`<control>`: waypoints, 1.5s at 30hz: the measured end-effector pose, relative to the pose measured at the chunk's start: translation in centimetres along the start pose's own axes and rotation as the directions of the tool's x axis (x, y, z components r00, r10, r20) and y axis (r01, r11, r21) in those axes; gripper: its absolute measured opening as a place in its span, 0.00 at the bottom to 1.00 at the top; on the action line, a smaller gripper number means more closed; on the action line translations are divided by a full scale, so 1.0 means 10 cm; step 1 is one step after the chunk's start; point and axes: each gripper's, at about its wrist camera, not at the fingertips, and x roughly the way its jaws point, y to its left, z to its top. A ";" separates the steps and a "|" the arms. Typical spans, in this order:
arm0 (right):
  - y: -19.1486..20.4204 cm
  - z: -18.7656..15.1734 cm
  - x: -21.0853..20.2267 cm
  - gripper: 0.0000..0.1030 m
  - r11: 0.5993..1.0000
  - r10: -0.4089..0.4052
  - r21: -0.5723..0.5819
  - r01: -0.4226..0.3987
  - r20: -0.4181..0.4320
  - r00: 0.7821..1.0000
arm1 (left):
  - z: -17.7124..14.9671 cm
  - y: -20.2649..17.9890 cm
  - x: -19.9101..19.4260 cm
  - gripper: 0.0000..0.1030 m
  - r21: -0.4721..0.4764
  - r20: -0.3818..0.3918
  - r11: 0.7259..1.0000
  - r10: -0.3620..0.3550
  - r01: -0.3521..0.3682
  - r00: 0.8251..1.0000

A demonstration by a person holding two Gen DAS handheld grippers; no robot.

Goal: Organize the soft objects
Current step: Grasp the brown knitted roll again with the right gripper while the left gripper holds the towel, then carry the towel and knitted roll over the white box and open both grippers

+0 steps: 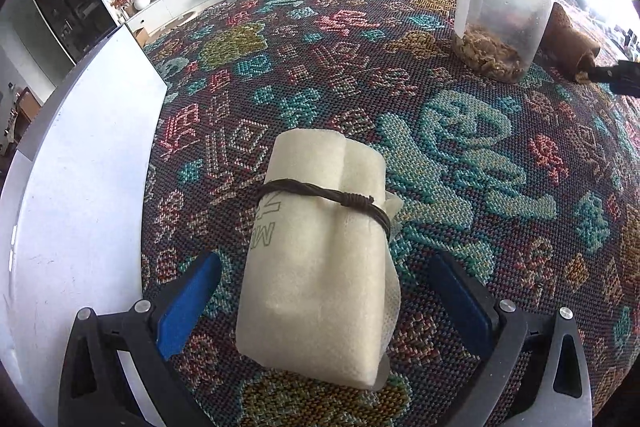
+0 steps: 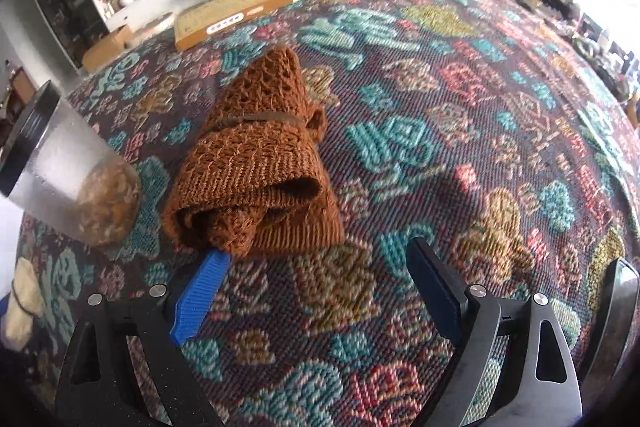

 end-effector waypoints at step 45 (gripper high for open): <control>4.75 -1.30 -1.60 0.79 0.542 0.601 -0.482 -0.689 -0.351 0.718 | -1.88 2.41 -2.02 0.94 -0.561 0.052 0.748 0.461 -0.356 0.886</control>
